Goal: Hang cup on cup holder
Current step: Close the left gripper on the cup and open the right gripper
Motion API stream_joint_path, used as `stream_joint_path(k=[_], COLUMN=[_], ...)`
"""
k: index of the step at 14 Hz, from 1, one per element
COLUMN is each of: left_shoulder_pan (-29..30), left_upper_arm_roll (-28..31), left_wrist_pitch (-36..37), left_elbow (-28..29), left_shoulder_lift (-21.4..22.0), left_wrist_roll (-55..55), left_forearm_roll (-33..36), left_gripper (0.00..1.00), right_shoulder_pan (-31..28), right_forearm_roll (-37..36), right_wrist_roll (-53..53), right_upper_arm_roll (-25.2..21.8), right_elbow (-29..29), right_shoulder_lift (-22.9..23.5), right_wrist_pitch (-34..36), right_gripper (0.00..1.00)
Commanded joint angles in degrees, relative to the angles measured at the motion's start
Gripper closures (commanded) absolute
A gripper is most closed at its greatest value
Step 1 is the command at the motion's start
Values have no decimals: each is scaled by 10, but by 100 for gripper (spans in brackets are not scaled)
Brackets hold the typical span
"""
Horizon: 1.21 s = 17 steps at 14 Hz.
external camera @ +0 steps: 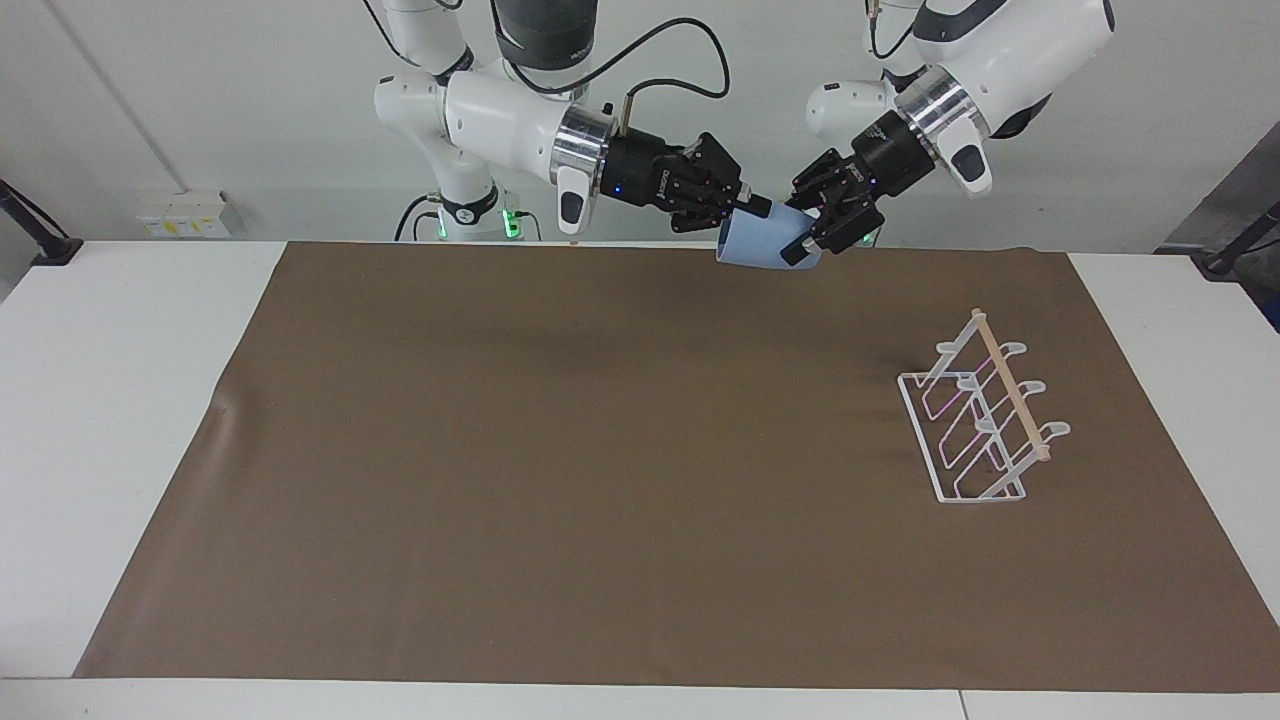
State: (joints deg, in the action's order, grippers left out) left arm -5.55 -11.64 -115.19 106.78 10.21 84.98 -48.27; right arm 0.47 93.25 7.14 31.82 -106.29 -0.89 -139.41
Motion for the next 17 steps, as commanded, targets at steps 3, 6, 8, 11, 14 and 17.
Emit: stream_joint_path(k=[3, 6, 8, 11, 14, 17], left_shoulder_pan=[12, 12, 13, 12, 12, 12], left_upper_arm_roll=[8, 12, 13, 12, 10, 11], left_wrist_pitch=[16, 19, 22, 22, 22, 19], left_elbow=[5, 6, 6, 10, 11, 12], left_shoulder_lift=[12, 13, 13, 13, 13, 13], left_wrist_roll=[10, 9, 5, 3, 4, -28], left_forearm_roll=[1, 1, 12, 87, 185, 286], left_gripper=[100, 100, 100, 100, 100, 100], right_shoulder_pan=[-4, 5, 8, 10, 10, 4], right_forearm_roll=[11, 7, 7, 6, 3, -45], right_wrist_roll=[-13, -12, -11, -8, -3, 35], right_upper_arm_roll=[3, 3, 3, 3, 3, 3], right_elbow=[-1, -1, -1, -1, -1, -1], right_shoulder_lift=[-6, -3, -2, -1, -1, 2], right_wrist_pitch=[-23, -58, -78, -78, -78, -78], right_gripper=[23, 0, 0, 0, 0, 0])
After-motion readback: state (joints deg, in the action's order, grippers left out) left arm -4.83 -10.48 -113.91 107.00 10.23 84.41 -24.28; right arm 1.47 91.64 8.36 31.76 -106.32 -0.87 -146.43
